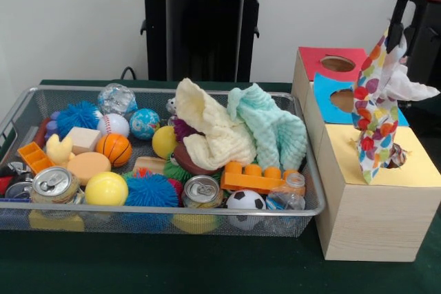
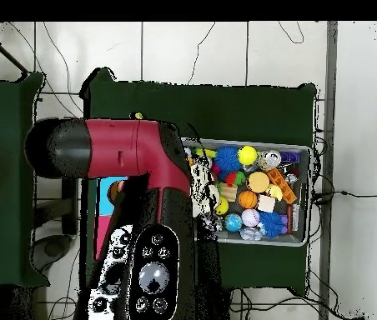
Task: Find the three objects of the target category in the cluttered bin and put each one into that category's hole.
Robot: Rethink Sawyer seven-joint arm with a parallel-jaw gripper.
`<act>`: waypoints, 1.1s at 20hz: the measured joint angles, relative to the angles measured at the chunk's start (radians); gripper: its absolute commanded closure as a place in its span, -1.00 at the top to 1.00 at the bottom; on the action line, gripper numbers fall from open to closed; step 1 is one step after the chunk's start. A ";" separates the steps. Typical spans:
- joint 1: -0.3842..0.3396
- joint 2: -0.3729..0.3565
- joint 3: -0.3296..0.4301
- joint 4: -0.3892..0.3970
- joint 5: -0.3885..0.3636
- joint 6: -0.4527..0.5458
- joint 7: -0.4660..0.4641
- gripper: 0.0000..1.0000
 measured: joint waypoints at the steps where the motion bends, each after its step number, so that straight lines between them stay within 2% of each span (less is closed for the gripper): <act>1: 0.000 0.000 0.000 0.000 0.000 0.000 0.000 -1.00; 18: 0.030 -0.002 -0.001 0.017 0.005 0.000 0.000 -1.00; 22: 0.030 -0.015 -0.001 0.045 0.007 0.000 0.000 -1.00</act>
